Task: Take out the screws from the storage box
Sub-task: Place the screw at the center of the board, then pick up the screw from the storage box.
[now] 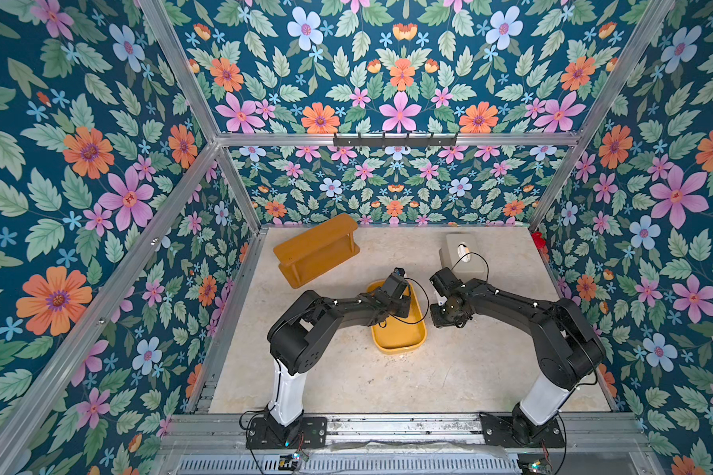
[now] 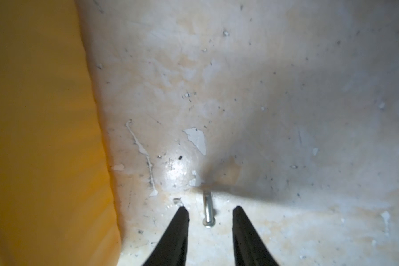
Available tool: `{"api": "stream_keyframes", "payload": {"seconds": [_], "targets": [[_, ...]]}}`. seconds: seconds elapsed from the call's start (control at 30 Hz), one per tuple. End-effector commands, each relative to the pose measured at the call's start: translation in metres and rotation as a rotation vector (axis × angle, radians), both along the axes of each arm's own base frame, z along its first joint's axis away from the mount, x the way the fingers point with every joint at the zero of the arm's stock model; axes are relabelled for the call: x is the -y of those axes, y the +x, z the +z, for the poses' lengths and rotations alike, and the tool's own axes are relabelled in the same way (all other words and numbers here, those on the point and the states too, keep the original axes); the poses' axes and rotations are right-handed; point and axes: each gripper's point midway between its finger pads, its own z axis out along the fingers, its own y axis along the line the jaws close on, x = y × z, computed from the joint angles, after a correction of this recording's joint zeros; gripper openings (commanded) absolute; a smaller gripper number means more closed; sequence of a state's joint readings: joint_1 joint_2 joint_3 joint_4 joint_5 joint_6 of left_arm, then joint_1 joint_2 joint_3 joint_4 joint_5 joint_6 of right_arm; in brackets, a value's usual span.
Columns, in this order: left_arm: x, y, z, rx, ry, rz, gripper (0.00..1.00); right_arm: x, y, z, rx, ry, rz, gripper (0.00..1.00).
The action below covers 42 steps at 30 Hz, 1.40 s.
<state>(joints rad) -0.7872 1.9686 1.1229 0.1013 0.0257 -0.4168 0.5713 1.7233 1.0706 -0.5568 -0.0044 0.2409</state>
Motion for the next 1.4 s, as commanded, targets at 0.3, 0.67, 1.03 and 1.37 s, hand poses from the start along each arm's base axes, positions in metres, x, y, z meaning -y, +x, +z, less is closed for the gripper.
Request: {"api": "stream_keyframes", "payload": {"seconds": [0.3,0.67,1.03,1.37], "targets": [[-0.017,-0.019,-0.033,-0.139,0.162,-0.034,0.32,-0.015,0.01,0.017,0.053,0.046,-0.001,0.38],[-0.031,-0.025,-0.034,-0.171,0.255,-0.055,0.18,-0.016,0.01,0.024,0.069,0.063,-0.008,0.38],[-0.032,-0.032,-0.048,-0.229,0.283,-0.093,0.06,-0.017,0.013,0.031,0.083,0.07,-0.012,0.38],[-0.019,-0.015,0.011,-0.108,0.128,-0.067,0.0,-0.027,0.019,0.066,0.161,0.161,-0.01,0.38]]}}
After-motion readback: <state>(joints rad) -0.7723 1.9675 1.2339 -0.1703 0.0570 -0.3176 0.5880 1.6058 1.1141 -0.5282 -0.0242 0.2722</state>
